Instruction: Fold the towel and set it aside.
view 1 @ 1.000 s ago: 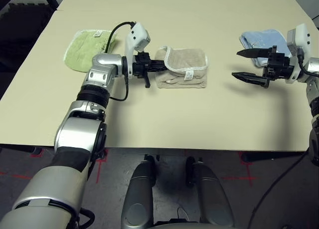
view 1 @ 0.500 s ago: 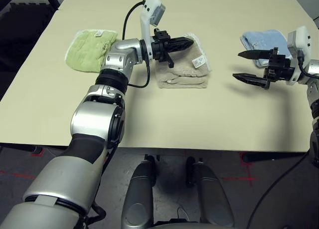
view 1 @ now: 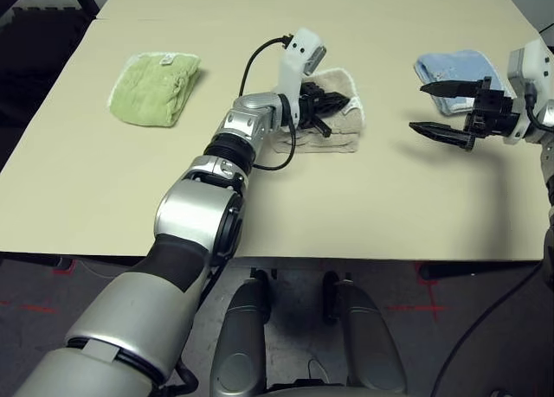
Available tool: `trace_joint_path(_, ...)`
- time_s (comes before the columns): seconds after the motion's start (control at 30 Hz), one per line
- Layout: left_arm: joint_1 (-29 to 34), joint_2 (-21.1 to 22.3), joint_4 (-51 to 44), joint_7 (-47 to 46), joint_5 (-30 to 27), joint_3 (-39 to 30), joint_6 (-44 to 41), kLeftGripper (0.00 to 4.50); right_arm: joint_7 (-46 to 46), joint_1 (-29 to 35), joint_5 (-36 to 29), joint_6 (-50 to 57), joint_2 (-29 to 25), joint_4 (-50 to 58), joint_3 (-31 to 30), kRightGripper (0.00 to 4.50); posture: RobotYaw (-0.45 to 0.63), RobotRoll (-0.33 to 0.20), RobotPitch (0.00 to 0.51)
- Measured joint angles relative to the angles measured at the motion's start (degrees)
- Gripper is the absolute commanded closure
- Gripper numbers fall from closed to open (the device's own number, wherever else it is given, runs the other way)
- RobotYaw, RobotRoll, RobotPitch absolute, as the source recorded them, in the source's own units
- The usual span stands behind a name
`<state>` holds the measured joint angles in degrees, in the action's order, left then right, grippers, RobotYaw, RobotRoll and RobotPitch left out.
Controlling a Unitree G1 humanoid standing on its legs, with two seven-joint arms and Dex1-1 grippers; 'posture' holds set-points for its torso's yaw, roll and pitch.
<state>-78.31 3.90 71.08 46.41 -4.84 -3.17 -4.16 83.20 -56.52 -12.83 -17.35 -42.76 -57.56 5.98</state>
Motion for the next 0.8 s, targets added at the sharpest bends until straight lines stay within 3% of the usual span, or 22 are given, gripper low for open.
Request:
trace_joint_path(0.2,0.0,0.2,0.1,-0.6,1.5,0.6,0.9,4.48,0.0,0.1,-0.1,0.4,-0.1,0.4,0.0,0.00,-0.04,0.000,0.259)
trace_joint_path(0.43,2.0,1.4,0.1,5.8,5.0,4.8,-1.5,4.48,0.0,0.0,-0.1,0.4,-0.1,0.5,0.0,0.00,-0.04,0.000,0.255)
trace_joint_path(0.67,2.1,1.7,-0.3,9.9,3.2,2.5,-1.8,4.48,0.0,-0.4,-0.2,0.5,0.0,0.5,0.0,0.00,-0.03,0.000,0.253)
trace_joint_path(0.8,-0.3,3.4,-1.8,15.9,-1.9,-2.4,0.8,3.57,0.1,-1.6,-1.9,3.3,1.5,0.5,1.5,0.00,-0.02,0.000,0.254)
